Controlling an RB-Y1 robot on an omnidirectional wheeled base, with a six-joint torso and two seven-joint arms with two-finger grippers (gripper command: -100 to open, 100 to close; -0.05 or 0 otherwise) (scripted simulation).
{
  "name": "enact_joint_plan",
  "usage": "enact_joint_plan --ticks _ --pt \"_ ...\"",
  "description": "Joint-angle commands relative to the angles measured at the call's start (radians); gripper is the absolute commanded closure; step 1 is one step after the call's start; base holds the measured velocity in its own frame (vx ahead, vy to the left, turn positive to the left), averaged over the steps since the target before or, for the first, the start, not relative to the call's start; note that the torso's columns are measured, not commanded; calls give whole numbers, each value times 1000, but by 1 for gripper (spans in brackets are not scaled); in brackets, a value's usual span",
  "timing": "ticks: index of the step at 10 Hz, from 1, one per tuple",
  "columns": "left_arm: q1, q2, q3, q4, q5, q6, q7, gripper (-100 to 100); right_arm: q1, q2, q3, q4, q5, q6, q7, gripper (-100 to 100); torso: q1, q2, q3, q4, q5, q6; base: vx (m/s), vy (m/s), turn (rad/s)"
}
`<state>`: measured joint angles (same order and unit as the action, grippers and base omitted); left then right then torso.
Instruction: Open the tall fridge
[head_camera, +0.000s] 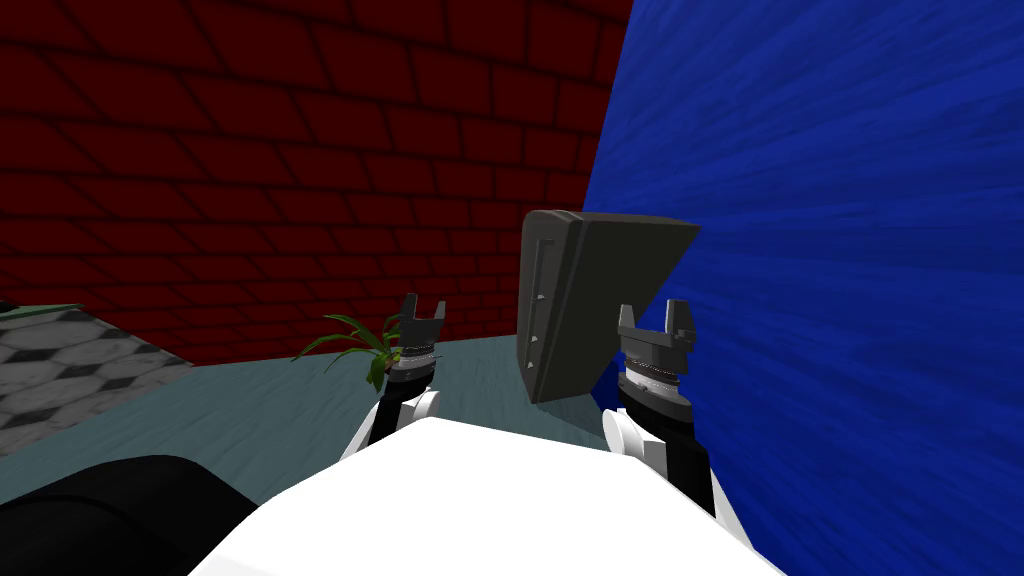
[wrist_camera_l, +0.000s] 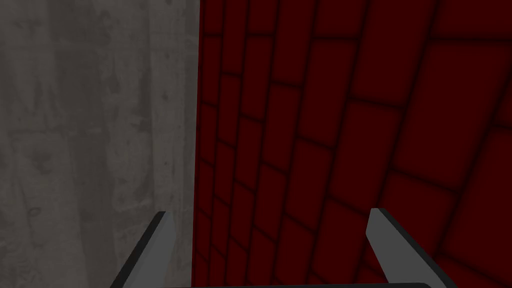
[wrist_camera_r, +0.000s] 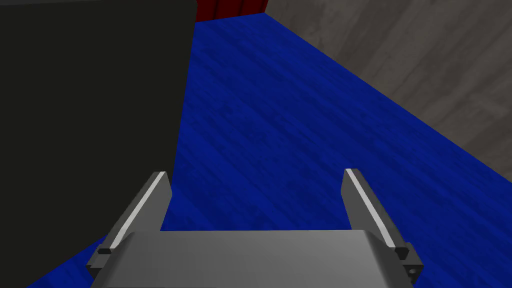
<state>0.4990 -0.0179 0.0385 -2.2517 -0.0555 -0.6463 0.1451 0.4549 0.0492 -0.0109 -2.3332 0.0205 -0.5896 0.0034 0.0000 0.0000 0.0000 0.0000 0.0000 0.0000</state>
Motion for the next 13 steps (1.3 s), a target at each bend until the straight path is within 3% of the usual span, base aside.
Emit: enact_joint_plan --ticks 1,9,10,13 --pt "0 0 0 0 0 0 0 0 0 0 0 0 0 0 0 0 0 40 -82 41 0 0 0 0 0" --pt "0 0 0 0 0 0 0 0 0 0 0 0 0 0 0 0 0 618 -1234 617 0 0 0 0 0" --pt "0 0 0 0 0 0 0 0 0 -50 0 -3 -10 -2 -22 -100 0 691 -1382 691 0 0 15 -1 80" --pt "0 0 0 0 0 0 0 0 1 -119 -1 -11 -34 -5 -73 -100 0 737 -1475 737 0 0 19 -9 79"
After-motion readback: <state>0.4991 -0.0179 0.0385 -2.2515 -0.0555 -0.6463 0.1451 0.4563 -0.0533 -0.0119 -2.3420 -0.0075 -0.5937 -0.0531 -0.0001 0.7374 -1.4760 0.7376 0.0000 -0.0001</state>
